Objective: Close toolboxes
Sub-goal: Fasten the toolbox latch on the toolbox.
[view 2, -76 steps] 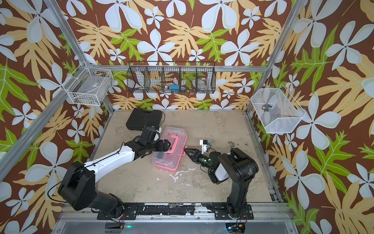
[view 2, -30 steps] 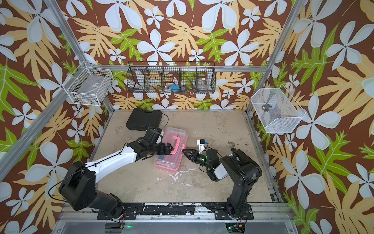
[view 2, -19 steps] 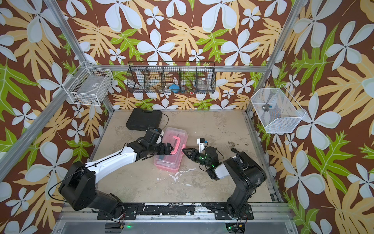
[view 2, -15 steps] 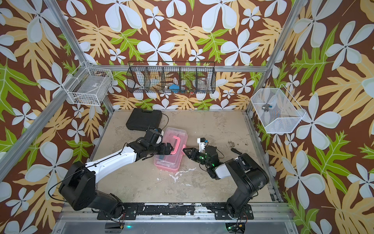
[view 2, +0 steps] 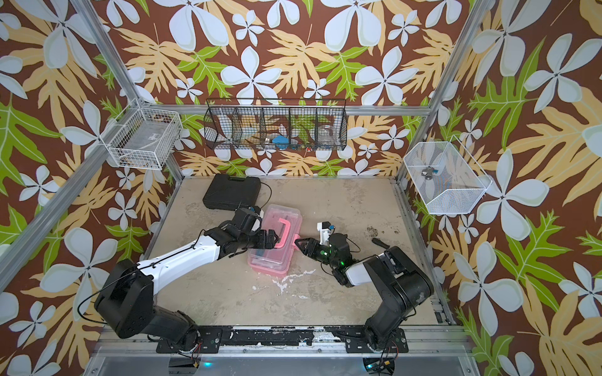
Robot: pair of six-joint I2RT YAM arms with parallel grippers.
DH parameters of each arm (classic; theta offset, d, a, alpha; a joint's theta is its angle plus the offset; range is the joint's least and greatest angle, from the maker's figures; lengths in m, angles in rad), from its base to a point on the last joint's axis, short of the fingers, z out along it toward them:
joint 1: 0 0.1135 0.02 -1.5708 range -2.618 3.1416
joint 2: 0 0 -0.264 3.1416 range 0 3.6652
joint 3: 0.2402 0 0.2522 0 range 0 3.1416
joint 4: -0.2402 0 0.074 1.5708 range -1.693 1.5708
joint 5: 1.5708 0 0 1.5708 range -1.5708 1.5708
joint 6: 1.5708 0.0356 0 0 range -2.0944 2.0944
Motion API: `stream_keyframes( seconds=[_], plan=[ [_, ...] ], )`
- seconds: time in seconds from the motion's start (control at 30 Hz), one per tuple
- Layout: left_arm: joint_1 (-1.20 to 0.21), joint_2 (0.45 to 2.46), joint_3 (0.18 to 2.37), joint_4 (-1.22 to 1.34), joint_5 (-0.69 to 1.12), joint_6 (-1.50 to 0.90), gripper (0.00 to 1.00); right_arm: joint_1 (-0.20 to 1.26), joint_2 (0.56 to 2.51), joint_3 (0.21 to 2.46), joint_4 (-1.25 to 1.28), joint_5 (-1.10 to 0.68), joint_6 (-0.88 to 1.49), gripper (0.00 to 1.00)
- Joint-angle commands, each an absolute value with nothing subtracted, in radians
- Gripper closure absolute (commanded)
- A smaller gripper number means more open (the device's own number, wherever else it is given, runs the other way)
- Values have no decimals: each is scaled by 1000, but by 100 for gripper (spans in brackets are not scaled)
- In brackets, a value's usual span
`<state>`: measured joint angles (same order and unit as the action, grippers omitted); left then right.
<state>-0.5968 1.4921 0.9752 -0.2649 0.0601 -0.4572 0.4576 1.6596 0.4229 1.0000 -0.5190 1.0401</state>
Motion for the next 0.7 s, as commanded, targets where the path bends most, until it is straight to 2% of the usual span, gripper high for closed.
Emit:
stream_keyframes(
  seconds=[0.0,0.33,0.53,0.67],
  plan=[
    [-602,1486,978,-284,78,-448,3,459,1670,424,1014,-518,1034,51],
    [-617,1492,980,-283,82,-449,4,460,1704,430,1041,-526,1045,57],
    [-629,1499,974,-279,94,-454,18,460,1726,433,1058,-531,1052,63],
    [-636,1503,967,-268,107,-460,20,462,1742,432,1091,-543,1069,67]
  ],
)
